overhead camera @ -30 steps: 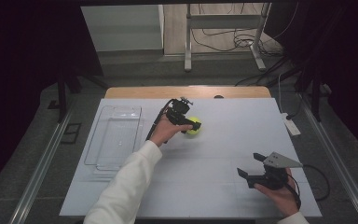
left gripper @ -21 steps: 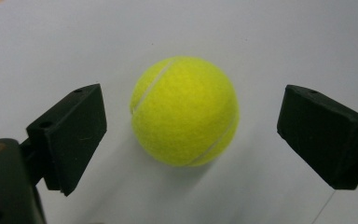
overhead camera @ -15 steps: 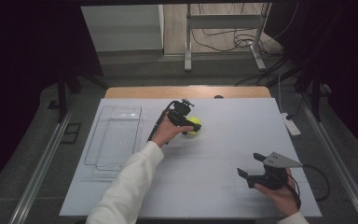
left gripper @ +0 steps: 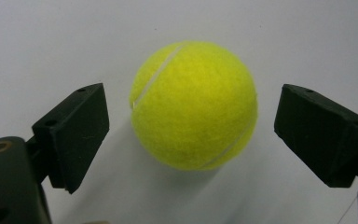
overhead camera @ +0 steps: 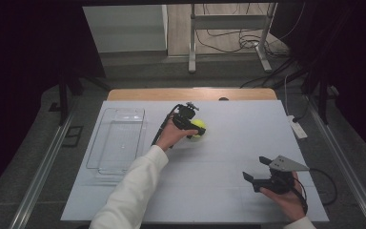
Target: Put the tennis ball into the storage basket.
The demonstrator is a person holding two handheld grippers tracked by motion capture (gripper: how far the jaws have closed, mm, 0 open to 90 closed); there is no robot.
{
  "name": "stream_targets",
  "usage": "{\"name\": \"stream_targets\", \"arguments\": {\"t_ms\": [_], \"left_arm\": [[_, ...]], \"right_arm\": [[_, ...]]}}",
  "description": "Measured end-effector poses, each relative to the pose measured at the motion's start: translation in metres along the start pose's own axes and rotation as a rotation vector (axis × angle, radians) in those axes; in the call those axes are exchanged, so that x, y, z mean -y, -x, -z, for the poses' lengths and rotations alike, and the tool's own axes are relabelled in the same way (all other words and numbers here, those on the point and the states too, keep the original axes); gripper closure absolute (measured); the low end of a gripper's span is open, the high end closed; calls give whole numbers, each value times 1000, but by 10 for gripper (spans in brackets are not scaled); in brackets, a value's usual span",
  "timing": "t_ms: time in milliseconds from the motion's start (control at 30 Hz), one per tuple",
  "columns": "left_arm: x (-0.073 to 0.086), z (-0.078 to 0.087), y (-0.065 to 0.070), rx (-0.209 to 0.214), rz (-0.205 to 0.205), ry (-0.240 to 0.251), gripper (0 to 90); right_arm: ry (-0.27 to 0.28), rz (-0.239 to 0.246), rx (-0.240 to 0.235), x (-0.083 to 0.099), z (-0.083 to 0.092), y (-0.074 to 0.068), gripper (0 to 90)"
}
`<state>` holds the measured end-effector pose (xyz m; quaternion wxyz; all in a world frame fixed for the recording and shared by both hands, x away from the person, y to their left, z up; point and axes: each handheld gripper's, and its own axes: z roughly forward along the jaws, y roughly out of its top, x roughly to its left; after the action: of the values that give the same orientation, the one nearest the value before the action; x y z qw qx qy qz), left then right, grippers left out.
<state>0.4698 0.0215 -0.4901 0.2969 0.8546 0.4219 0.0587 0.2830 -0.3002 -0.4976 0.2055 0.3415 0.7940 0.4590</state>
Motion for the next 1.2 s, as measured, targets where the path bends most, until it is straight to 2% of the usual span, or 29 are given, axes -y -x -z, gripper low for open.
{"name": "stream_targets", "arguments": {"t_ms": [100, 300, 867, 1200], "left_arm": [[0, -1, 0, -1, 0, -2, 148], [0, -2, 3, -14, -9, 4, 265], [1, 0, 5, -27, -44, 17, 291], [2, 2, 3, -24, -47, 16, 294]], "right_arm": [[-2, 0, 0, 0, 0, 0, 123], [-3, 1, 3, 0, 0, 0, 123], [-2, 0, 6, 0, 1, 0, 124], [-2, 1, 7, 0, 1, 1, 124]]}}
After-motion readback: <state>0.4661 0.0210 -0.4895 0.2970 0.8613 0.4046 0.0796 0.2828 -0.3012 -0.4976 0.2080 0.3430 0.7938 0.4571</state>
